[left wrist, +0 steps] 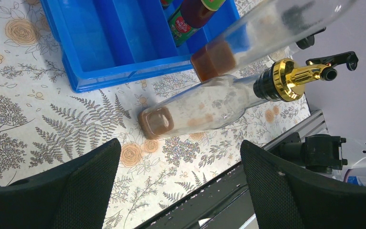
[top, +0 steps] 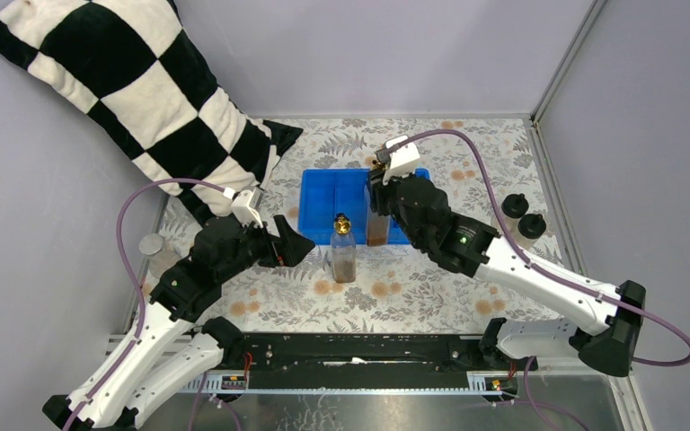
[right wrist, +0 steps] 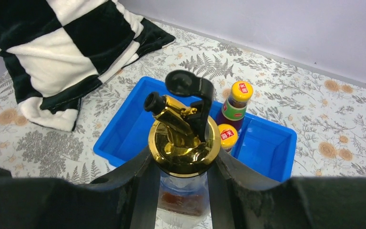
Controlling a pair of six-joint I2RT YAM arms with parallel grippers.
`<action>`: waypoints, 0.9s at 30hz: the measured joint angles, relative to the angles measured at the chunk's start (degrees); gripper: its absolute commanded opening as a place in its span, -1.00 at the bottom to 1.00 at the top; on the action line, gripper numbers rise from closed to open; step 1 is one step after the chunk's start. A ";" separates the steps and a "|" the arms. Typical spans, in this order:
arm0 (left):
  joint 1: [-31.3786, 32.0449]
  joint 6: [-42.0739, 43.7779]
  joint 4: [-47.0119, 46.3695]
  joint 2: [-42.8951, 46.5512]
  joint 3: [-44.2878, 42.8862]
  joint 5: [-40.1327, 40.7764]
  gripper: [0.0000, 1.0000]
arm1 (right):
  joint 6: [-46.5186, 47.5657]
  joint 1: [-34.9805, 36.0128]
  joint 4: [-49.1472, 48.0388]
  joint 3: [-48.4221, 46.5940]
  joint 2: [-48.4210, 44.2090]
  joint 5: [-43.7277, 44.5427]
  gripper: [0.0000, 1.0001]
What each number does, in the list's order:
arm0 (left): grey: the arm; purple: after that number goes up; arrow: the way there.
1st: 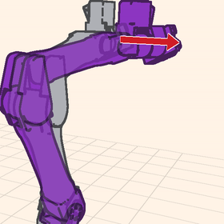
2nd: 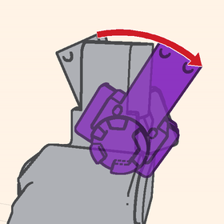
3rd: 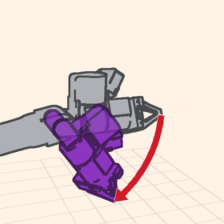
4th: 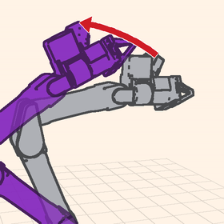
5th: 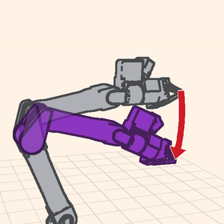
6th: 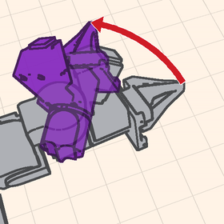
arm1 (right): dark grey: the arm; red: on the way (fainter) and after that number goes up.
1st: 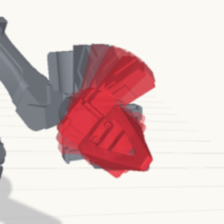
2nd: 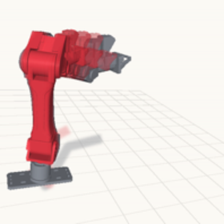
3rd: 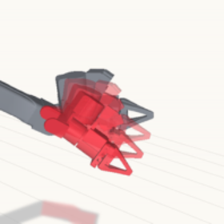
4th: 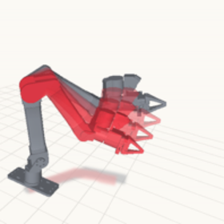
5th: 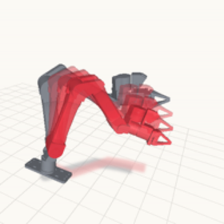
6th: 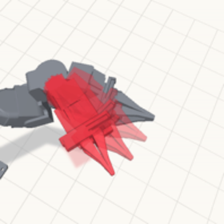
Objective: Organize the condiment bottles
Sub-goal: Place the bottle in the storage box.
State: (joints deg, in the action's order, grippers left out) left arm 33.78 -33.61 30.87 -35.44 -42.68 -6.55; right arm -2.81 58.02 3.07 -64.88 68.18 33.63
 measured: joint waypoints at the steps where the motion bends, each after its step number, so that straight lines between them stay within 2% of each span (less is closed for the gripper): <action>1: 0.00 0.00 0.00 0.00 0.00 0.00 0.98 | -0.02 -0.55 0.15 -0.61 0.57 -0.46 -0.48; 13: 0.00 0.00 0.00 0.00 0.02 0.00 0.98 | 0.24 -4.85 0.63 -8.61 5.81 -5.92 -0.49; 27: 0.37 0.00 0.00 0.02 0.04 0.02 0.98 | 0.39 -6.95 -0.90 -18.97 18.14 -9.33 -0.52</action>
State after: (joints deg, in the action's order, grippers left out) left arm 34.15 -33.61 30.87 -35.42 -42.63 -6.52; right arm -2.42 51.07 2.17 -83.85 86.32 24.29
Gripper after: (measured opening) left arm 0.990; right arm 0.426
